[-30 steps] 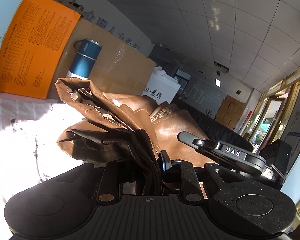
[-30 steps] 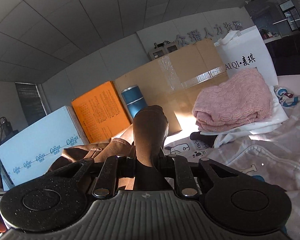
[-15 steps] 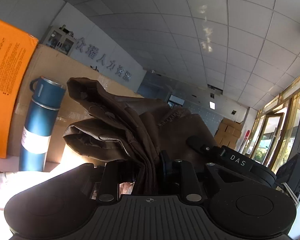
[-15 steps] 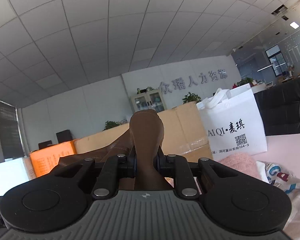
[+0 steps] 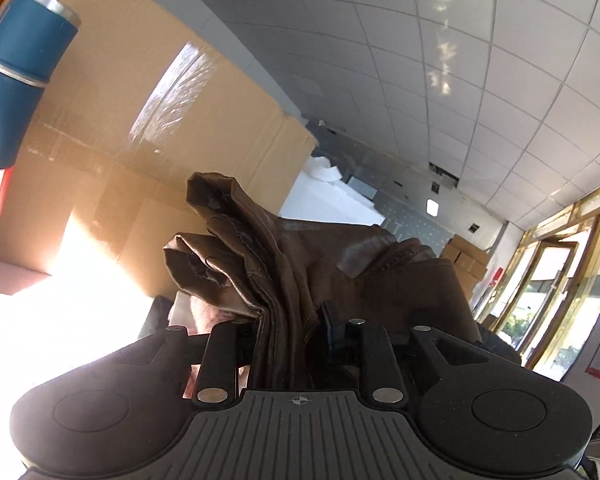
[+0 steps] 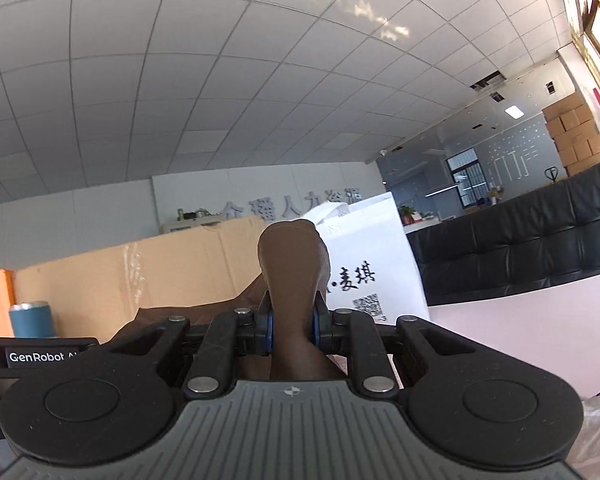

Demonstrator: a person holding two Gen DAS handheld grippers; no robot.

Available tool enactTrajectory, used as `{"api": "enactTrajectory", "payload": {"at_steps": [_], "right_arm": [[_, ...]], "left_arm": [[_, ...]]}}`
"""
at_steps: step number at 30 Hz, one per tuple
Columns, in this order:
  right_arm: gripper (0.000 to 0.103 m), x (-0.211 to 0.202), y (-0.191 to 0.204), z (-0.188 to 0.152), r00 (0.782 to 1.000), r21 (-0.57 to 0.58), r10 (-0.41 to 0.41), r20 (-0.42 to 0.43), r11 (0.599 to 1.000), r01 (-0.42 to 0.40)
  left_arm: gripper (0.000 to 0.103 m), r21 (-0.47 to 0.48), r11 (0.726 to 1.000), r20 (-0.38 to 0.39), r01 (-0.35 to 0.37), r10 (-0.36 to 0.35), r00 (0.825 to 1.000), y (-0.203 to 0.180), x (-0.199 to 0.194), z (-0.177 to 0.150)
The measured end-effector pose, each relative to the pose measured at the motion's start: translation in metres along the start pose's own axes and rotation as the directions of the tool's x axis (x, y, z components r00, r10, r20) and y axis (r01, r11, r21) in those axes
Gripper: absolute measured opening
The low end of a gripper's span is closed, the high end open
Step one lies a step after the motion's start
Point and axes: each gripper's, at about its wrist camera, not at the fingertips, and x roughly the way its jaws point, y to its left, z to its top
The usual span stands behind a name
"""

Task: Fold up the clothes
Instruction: 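Lift the folded jacket with both grippers and fold it in half, then lower the folded brown jacket onto the bed and open both grippers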

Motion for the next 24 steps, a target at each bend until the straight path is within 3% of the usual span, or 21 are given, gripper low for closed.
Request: {"api": "enactTrajectory", "payload": {"at_steps": [1, 4, 5, 6, 8, 13, 16, 19, 24], "right_arm": [[0.017, 0.004, -0.001, -0.003, 1.000, -0.008, -0.013, -0.012, 1.000, 0.012], [0.027, 0.015, -0.002, -0.012, 0.997, -0.036, -0.061, -0.046, 0.998, 0.059], [0.032, 0.018, -0.004, -0.014, 0.996, -0.032, -0.072, -0.061, 0.997, 0.070], [0.039, 0.021, -0.006, -0.015, 0.994, -0.027, -0.082, -0.076, 0.996, 0.081], [0.050, 0.028, -0.010, -0.019, 0.989, -0.019, -0.104, -0.106, 0.995, 0.102], [0.075, 0.043, -0.019, -0.028, 0.971, 0.000, -0.154, -0.182, 0.988, 0.157], [0.088, 0.052, -0.025, -0.034, 0.956, 0.009, -0.183, -0.228, 0.982, 0.190], [0.098, 0.053, -0.028, -0.036, 0.951, 0.016, -0.190, -0.243, 0.980, 0.200], [0.101, 0.044, -0.028, -0.034, 0.964, 0.014, -0.174, -0.199, 0.984, 0.180]], "left_arm": [[0.025, 0.014, 0.999, 0.001, -0.034, 0.034, 0.999, -0.002, -0.002, -0.005], [0.044, 0.098, 0.989, 0.014, -0.111, 0.110, 0.994, -0.009, -0.006, -0.011], [0.056, 0.111, 0.985, 0.014, -0.133, 0.132, 0.991, -0.010, -0.007, -0.011], [0.075, 0.117, 0.980, 0.011, -0.158, 0.158, 0.987, -0.010, -0.009, -0.011], [0.090, 0.125, 0.972, -0.006, -0.200, 0.203, 0.979, -0.007, -0.013, -0.010], [0.101, 0.231, 0.927, -0.008, -0.296, 0.306, 0.952, -0.005, -0.012, -0.021], [0.101, 0.227, 0.932, 0.007, -0.282, 0.288, 0.958, -0.003, -0.020, -0.022], [0.101, 0.263, 0.923, 0.077, -0.282, 0.271, 0.960, -0.010, -0.039, -0.019], [0.102, 0.351, 0.890, 0.152, -0.290, 0.252, 0.956, -0.018, -0.089, -0.013]]}}
